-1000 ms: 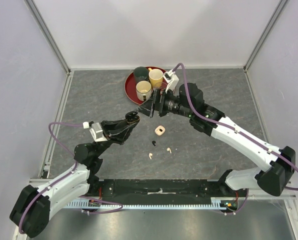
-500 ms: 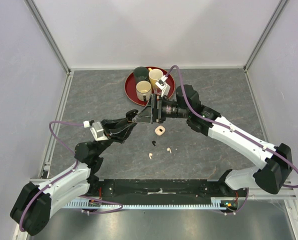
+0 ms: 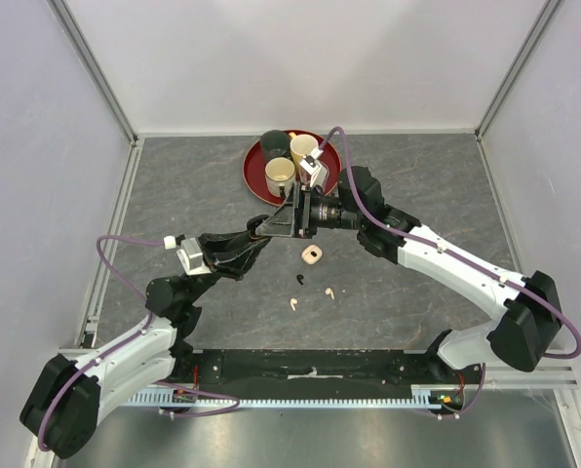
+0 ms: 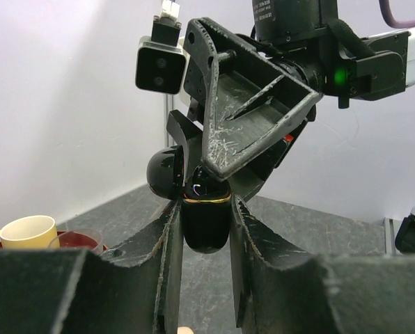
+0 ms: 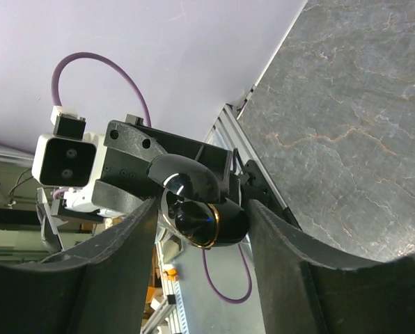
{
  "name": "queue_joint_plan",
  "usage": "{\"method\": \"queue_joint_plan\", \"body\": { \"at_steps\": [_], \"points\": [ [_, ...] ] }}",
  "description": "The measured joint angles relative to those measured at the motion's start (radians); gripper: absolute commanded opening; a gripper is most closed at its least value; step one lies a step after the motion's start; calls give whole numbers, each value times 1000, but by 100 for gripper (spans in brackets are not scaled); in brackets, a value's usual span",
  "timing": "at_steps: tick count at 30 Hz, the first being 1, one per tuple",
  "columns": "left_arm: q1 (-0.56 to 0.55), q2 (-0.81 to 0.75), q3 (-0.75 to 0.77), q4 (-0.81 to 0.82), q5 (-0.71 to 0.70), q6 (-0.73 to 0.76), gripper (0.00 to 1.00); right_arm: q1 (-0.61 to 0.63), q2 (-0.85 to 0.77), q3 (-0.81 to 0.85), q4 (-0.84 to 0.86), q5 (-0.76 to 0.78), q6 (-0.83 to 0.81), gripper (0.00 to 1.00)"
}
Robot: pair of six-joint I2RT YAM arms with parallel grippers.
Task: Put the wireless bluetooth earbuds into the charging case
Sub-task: Place the earbud in the charging case.
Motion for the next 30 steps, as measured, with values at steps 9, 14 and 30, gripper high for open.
{"method": "queue_joint_plan", "body": {
  "at_steps": [9,14,30],
  "points": [
    [0,6,0,14,0,0,2,-3,8,-8,20,0,15,36],
    [0,13,1,16,-1,0,2,-5,8,-8,18,2,6,27],
    [0,28,13,-22,2,0,2,-8,8,10,-40,29,-81,51]
  ]
}}
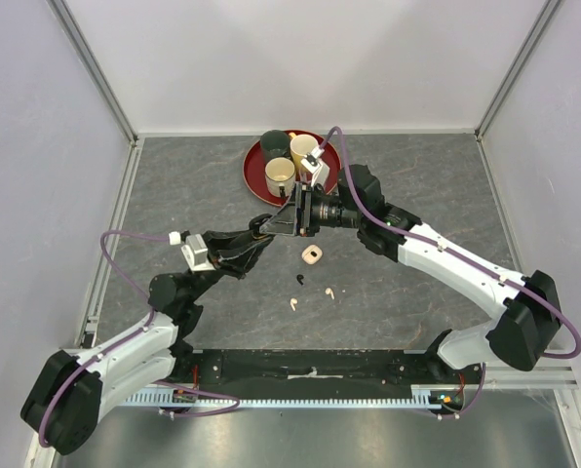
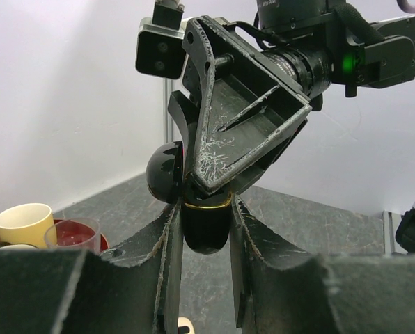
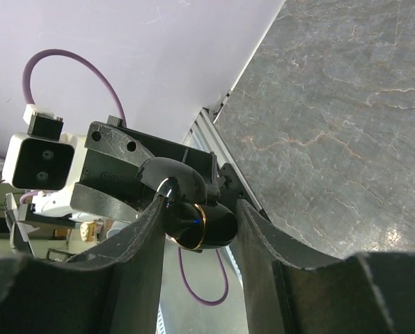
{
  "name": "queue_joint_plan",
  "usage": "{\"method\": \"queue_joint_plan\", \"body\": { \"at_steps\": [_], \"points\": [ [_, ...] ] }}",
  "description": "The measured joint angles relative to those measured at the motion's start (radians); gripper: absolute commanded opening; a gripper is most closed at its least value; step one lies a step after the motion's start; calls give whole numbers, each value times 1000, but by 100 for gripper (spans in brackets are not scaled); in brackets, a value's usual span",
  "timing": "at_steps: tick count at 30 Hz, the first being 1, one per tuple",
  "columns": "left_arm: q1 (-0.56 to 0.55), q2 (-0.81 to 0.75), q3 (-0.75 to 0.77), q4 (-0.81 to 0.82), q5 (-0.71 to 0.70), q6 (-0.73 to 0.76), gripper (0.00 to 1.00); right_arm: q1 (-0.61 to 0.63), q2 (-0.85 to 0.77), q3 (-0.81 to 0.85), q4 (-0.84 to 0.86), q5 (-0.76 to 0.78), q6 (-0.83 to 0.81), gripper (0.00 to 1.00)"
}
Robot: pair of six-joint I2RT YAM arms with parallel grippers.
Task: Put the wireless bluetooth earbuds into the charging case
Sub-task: Place the earbud in the charging case, then pick up the earbud from the center of the board.
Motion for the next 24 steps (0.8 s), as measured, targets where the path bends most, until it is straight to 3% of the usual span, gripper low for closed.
{"method": "queue_joint_plan", "body": {
  "at_steps": [2,9,17,24],
  "points": [
    [0,2,0,-9,0,0,2,0,0,0,-6,5,-4,66],
    [0,-6,1,-26,-8,1,2,3,-2,0,-24,27,-35,89],
    [0,-69,-14,-43,-56,16,2,3,-74,0,-49,129,-88,98],
    [0,-174,-49,-111,-114,44,2,-6,-273,-43,-126,374,-188,98]
  ]
}}
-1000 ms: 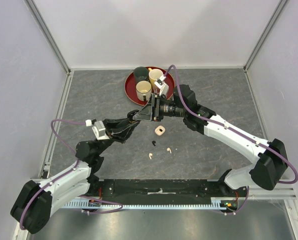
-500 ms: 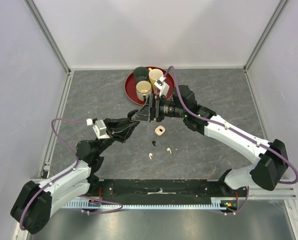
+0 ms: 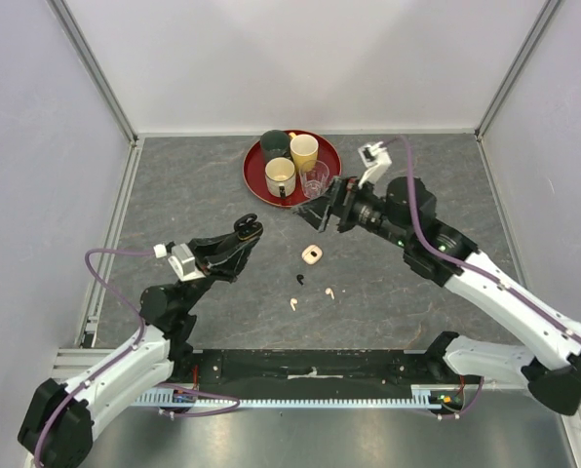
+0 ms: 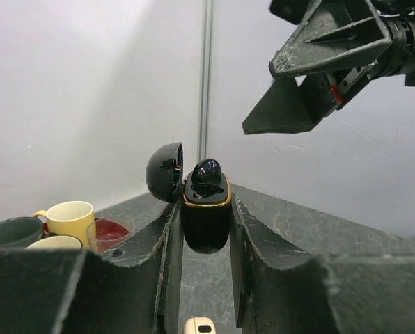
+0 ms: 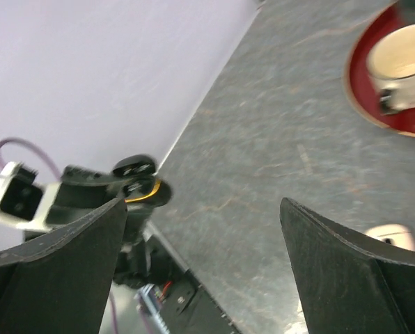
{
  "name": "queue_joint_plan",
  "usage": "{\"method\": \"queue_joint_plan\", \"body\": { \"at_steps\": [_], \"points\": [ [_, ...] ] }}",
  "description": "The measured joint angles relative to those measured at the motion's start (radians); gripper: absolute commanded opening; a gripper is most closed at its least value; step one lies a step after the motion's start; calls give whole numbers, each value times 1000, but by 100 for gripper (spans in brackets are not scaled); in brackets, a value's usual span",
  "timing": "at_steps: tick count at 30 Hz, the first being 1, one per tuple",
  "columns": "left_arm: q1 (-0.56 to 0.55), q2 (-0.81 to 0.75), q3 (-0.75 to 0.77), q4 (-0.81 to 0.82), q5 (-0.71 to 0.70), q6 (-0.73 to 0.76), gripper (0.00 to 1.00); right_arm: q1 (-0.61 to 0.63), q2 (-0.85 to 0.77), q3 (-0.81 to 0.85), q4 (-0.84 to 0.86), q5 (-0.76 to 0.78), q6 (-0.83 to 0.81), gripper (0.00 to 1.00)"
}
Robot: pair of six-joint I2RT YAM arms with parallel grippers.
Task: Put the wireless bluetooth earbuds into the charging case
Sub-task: Pick up the earbud from the center of the board.
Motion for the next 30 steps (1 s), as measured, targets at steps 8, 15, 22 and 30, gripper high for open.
{"method": "queue_joint_plan", "body": {
  "at_steps": [8,15,22,30],
  "points": [
    [0,-144,-12,-113,-23,16,2,-44,23,-8,-166,253,-31,98],
    [0,-270,-12,-235,-21,29,2,-33,318,6,-364,306,-29,80],
    [0,-380,-14,-349,-20,42,2,79,370,1,-392,388,23,72],
    [0,-507,-16,-480,-22,58,2,196,536,1,-371,425,88,59]
  ]
}}
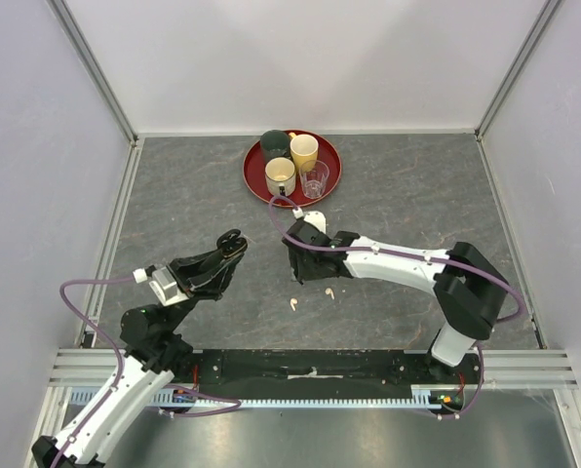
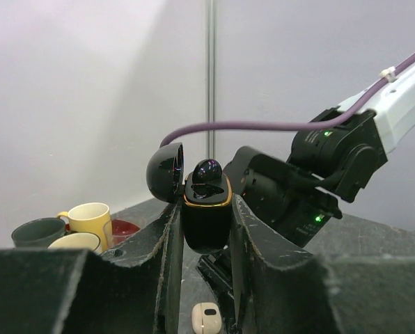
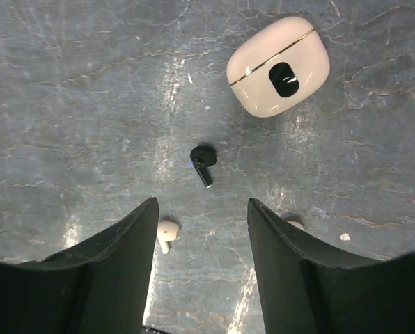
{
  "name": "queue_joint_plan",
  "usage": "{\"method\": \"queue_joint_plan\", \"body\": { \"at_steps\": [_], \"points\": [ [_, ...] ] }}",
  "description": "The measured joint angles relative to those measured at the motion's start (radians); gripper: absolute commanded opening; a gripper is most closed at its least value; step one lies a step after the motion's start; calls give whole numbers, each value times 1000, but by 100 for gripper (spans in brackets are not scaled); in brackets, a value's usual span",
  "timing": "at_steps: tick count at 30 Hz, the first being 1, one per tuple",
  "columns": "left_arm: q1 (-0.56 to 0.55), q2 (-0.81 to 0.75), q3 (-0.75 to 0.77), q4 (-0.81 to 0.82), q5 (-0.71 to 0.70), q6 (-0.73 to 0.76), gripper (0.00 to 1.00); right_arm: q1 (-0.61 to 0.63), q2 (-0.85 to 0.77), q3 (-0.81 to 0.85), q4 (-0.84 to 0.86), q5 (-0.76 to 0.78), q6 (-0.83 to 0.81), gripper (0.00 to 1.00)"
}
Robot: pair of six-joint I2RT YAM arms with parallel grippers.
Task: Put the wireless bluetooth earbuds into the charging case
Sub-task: Pick up the earbud from the center of the board.
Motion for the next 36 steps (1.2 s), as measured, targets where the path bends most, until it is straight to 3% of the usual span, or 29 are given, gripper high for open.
{"method": "queue_joint_plan", "body": {
  "at_steps": [15,31,36],
  "points": [
    [0,-62,-1,-92,-14,10,2,2,130,0,74,-5,-36,44],
    [0,-15,-1,-91,-26,10,2,2,181,14,102,-1,-62,40],
    [0,-10,-1,-90,-26,10,2,2,192,27,108,0,-66,35]
  ]
}}
